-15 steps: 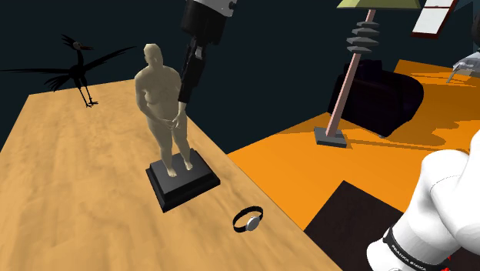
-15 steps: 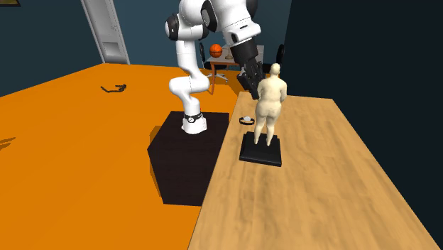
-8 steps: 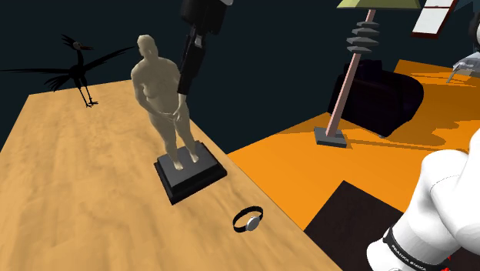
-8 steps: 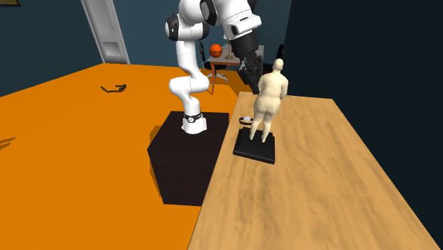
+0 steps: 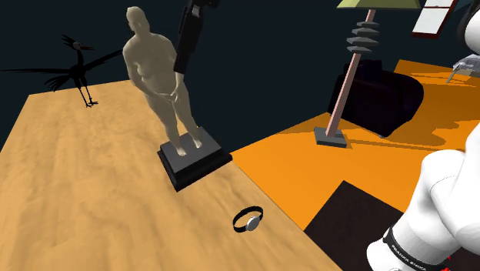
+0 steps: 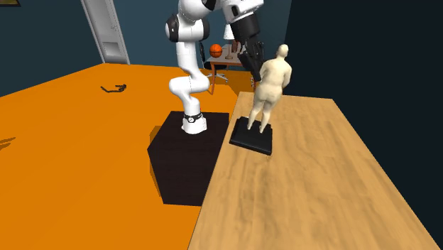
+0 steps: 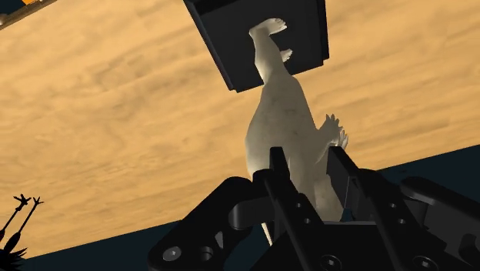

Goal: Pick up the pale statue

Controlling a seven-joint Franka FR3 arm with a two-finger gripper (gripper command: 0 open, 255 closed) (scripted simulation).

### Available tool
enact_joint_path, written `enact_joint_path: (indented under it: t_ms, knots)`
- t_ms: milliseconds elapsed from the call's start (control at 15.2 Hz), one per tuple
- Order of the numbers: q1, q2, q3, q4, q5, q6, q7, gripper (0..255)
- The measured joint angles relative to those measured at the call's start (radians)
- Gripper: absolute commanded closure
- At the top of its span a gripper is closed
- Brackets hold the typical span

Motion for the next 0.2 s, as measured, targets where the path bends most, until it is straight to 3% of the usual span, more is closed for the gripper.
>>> enact_joint_path:
  t_ms: [198]
  knots:
    - [0.002,0.02,0.002,0.065,-0.005,-0.042,0.015,255]
